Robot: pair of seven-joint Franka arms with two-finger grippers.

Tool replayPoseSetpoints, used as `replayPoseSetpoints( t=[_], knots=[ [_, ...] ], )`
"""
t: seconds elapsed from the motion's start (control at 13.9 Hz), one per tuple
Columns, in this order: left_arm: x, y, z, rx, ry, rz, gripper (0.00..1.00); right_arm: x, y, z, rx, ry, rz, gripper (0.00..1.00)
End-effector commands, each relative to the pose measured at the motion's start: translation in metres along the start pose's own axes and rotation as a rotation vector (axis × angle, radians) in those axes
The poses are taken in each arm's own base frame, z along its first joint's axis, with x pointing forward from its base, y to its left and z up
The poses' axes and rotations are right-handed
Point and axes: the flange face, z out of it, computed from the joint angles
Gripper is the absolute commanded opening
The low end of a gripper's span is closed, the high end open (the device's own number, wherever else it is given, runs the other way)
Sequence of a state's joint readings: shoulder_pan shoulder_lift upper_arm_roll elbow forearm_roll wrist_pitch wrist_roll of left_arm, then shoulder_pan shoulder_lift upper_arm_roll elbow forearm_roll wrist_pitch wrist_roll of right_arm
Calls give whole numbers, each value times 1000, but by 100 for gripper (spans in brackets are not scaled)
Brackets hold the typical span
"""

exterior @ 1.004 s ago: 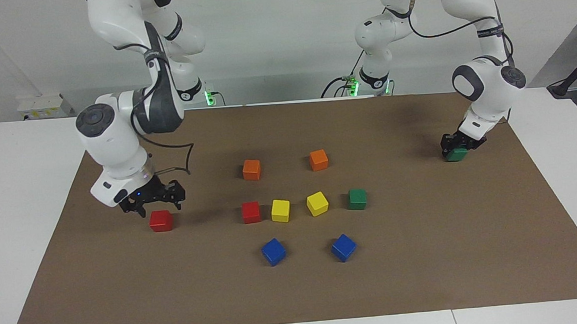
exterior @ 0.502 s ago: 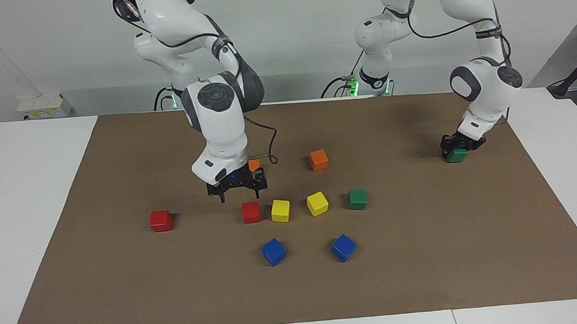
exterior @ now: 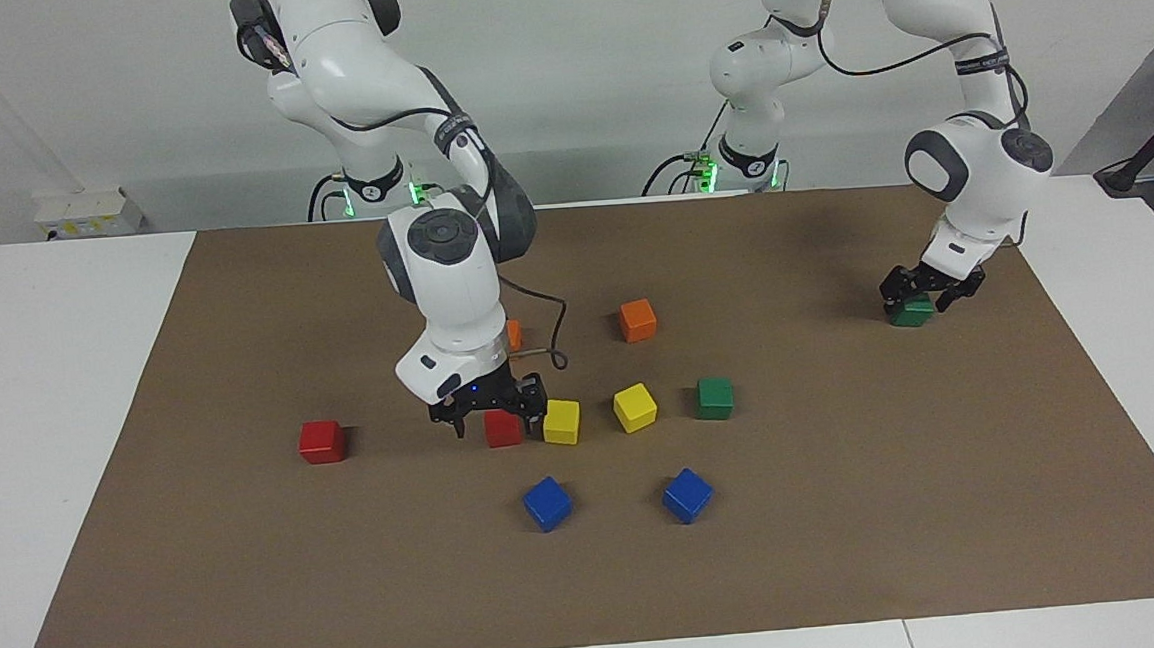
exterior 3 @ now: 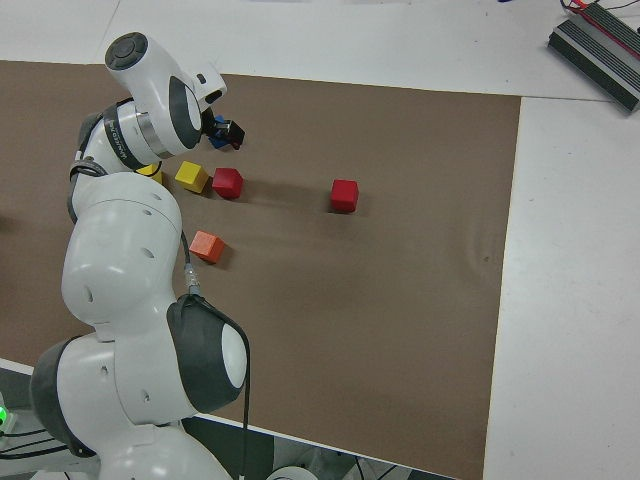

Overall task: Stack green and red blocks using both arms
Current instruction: 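Set down green with the left gripper while the right gripper places red, then reach the left gripper to the other green while the right gripper grasps red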

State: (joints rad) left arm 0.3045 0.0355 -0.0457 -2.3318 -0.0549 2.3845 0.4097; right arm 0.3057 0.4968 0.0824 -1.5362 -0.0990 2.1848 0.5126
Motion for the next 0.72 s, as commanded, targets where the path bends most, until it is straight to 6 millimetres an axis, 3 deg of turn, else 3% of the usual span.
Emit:
replayPoseSetpoints(
  t=[0.0, 0.14, 0.22, 0.43, 0.65],
  knots=[
    [56, 34, -76, -6, -39, -3, 100, 0, -4, 20, 11, 4, 30, 100],
    [103, 97, -103, -10, -52, -37, 100, -10, -2, 34, 4, -8, 5, 100],
    [117, 132, -111, -9, -44, -39, 100, -13, -1, 36, -1, -14, -11, 100],
    [131, 224, -117, -37, -21, -51, 100, -26, 4, 48, -5, -27, -42, 100],
    [138, 291, -105, -80, -2, -12, 100, -39, 7, 63, -1, -27, -48, 100]
  ],
)
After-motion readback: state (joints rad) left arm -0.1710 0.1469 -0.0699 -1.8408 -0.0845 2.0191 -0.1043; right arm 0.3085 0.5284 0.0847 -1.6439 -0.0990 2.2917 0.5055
